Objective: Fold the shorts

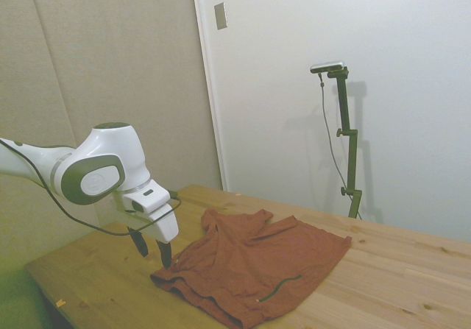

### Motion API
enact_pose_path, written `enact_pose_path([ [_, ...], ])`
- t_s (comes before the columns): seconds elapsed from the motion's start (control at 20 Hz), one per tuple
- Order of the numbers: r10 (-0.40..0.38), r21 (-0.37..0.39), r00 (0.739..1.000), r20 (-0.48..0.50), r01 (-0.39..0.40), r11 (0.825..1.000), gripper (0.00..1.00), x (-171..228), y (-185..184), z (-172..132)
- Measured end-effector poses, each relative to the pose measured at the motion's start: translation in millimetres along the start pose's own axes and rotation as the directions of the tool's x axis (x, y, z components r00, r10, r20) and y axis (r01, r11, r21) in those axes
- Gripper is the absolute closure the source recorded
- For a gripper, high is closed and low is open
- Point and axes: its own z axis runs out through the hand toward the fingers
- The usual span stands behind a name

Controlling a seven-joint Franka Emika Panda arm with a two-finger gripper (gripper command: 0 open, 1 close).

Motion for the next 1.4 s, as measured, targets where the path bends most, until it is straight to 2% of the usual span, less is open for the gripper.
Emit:
enact_pose_path([
  [0.1,0.000,-0.013,1.000,-0.012,0.000,1.000,0.00,1,0,0],
  [0.2,-0.042,-0.075,0.997,-0.068,0.037,0.997,0.00,-5,-8,1],
  [0.3,-0.102,-0.143,0.985,-0.138,0.082,0.986,0.00,-22,-29,2],
  [0.4,-0.163,-0.209,0.963,-0.215,0.118,0.971,0.00,-47,-51,6],
  [0.55,-0.259,-0.316,0.912,-0.317,0.156,0.936,0.00,-83,-74,22],
  [0.7,-0.344,-0.434,0.853,-0.392,0.158,0.887,0.00,-102,-84,47],
  [0.85,-0.394,-0.507,0.825,-0.406,0.156,0.848,0.00,-109,-94,62],
  [1.05,-0.441,-0.569,0.808,-0.391,0.164,0.806,0.00,-115,-106,77],
  [1.35,-0.436,-0.582,0.823,-0.365,0.164,0.796,0.00,-106,-120,97],
  [1.4,-0.437,-0.592,0.824,-0.362,0.159,0.790,0.00,-103,-119,99],
])
